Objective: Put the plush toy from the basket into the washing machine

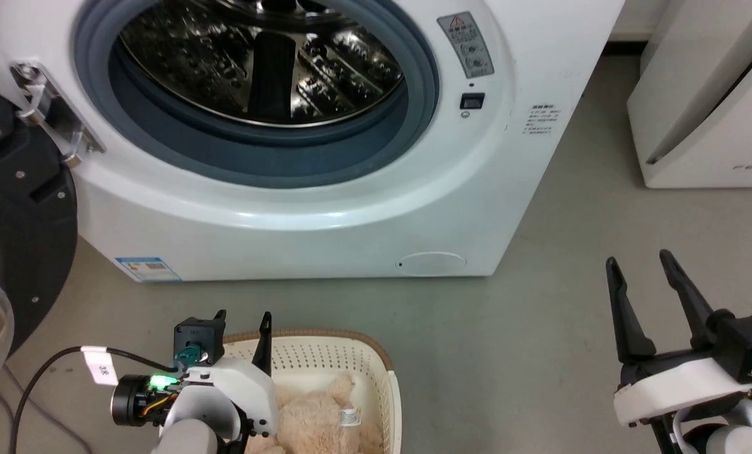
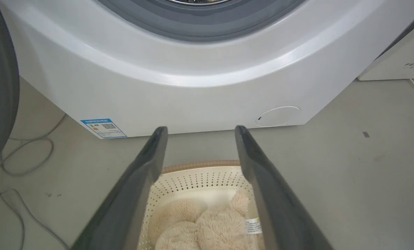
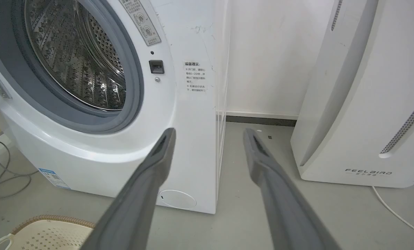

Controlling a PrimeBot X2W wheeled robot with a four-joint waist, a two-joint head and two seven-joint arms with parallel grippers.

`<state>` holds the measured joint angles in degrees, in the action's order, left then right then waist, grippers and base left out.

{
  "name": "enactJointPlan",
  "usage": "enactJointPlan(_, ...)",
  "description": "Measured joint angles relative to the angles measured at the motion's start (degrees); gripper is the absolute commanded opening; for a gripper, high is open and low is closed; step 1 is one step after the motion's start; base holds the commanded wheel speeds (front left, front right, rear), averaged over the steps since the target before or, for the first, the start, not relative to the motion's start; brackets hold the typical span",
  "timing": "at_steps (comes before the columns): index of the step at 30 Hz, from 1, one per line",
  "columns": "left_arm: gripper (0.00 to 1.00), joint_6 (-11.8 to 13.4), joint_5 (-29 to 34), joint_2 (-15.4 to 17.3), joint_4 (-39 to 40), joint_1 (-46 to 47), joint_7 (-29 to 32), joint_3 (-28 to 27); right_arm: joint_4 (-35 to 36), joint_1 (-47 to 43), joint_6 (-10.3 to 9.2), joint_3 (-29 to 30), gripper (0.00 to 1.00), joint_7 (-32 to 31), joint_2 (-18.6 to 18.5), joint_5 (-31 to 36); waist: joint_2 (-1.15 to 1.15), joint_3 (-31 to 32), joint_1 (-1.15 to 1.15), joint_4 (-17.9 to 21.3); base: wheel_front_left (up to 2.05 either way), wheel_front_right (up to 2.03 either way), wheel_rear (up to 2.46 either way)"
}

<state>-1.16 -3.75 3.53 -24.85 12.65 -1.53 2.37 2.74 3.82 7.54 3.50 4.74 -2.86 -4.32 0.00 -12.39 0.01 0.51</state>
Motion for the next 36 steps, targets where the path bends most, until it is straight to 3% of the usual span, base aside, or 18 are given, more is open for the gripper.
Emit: enactJointPlan(36, 1.0, -2.59, -1.8, 0.85, -21.07, 14.67, 11.28, 7.84, 5.83, 9.23, 0.0, 1.96, 1.0, 4.43, 0.0, -1.7, 0.0, -23.38, 0.0, 0.61, 0.0, 0.0, 0.0)
